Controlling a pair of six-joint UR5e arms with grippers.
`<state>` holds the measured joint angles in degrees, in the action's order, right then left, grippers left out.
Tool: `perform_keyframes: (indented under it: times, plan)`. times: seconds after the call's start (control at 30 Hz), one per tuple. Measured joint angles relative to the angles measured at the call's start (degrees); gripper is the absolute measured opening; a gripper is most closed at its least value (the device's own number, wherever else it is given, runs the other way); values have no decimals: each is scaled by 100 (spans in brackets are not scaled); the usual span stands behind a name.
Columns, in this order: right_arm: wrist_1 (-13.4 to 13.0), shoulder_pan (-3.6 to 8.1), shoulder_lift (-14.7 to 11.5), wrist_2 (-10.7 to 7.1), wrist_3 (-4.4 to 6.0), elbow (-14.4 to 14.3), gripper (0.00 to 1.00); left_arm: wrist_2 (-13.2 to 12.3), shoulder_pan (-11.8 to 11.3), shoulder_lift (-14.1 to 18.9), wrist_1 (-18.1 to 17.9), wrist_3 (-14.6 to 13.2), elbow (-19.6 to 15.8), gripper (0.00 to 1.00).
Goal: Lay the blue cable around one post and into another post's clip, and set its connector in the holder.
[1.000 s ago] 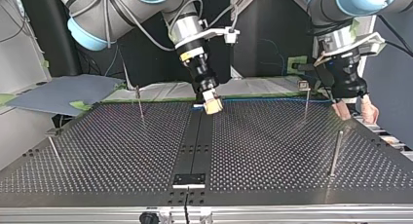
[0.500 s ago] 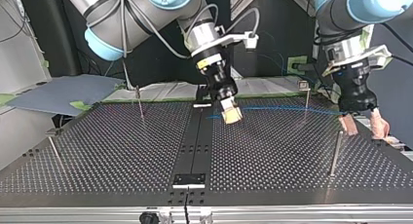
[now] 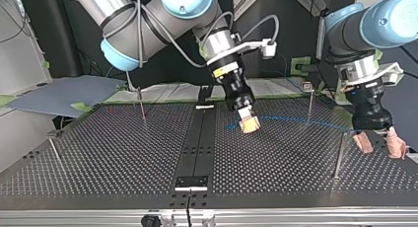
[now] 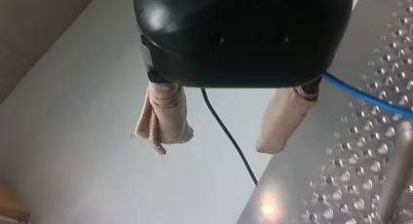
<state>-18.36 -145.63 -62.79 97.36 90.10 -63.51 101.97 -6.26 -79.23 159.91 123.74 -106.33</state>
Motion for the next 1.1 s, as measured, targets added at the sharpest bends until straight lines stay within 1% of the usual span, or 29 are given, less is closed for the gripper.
perform_keyframes:
  times: [0.13, 0.47, 0.57, 0.67, 0.8, 0.97, 1.1]
  plan:
    - [115, -46, 196, 2, 0, 243, 1, -79, -113, -23, -67, 51, 8, 100]
    - [320, -172, 614, -2, -5, 831, 1, -560, -595, -30, -245, 442, 59, 100]
    - [354, -189, 716, -5, -7, 1004, 1, -707, -764, -77, -298, 491, 94, 100]
    - [419, -196, 837, -15, -12, 1176, 1, -799, -877, -166, -375, 525, 165, 100]
    - [547, -187, 1002, -21, -5, 1392, 1, -888, -925, -350, -421, 501, 327, 100]
    - [616, -156, 1170, -23, 0, 1693, 1, -1087, -935, -622, -437, 422, 567, 100]
    - [655, -133, 1257, -23, 0, 1919, 1, -1130, -947, -828, -492, 419, 651, 100]
